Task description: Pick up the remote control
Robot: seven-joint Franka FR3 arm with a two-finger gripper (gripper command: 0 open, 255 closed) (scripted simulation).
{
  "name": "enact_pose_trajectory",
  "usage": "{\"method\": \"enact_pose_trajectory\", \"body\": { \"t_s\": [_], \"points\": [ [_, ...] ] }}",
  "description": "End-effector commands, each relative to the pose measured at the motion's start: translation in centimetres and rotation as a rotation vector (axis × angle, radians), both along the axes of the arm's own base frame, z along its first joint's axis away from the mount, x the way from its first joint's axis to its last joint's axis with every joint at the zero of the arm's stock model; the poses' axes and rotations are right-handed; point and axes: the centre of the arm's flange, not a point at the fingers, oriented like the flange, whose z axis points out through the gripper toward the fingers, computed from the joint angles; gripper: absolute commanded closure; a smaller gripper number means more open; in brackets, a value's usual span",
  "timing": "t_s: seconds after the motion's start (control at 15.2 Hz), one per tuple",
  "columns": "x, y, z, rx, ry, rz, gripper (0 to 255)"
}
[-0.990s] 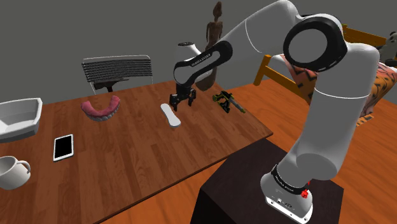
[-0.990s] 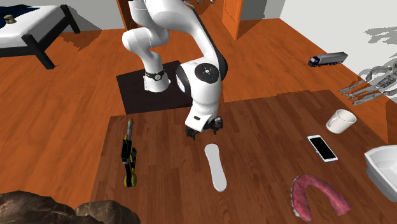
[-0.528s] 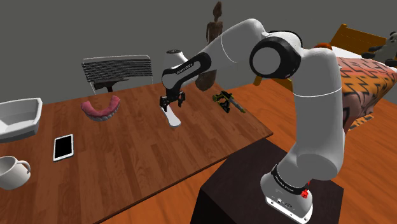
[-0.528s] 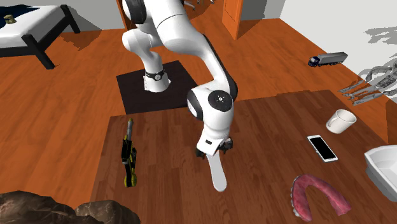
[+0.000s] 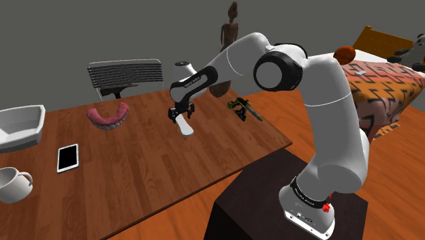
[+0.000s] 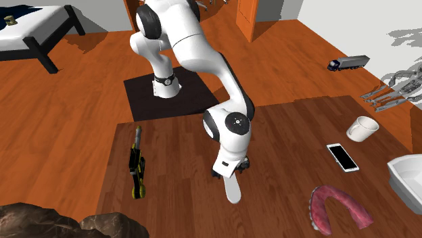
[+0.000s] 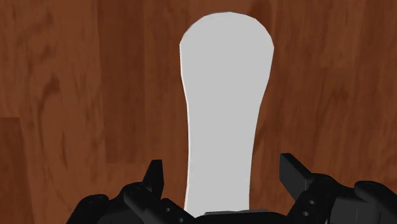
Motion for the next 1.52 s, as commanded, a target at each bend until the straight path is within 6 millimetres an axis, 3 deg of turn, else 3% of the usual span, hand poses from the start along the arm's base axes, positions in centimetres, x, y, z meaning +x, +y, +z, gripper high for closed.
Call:
{"method": "enact_pose_trajectory", "body": {
  "t_s": [0.0,0.13,0.2,0.79,1.45],
  "points": [
    [0.0,0.1,-1.4,0.0,0.0,0.0,0],
    [0.0,0.1,-1.4,0.0,0.0,0.0,0],
    [0.0,0.1,-1.4,0.0,0.0,0.0,255],
    [0.0,0.1,-1.4,0.0,0.0,0.0,255],
    [0.0,0.1,3.8,0.0,0.0,0.0,255]
  ]
}}
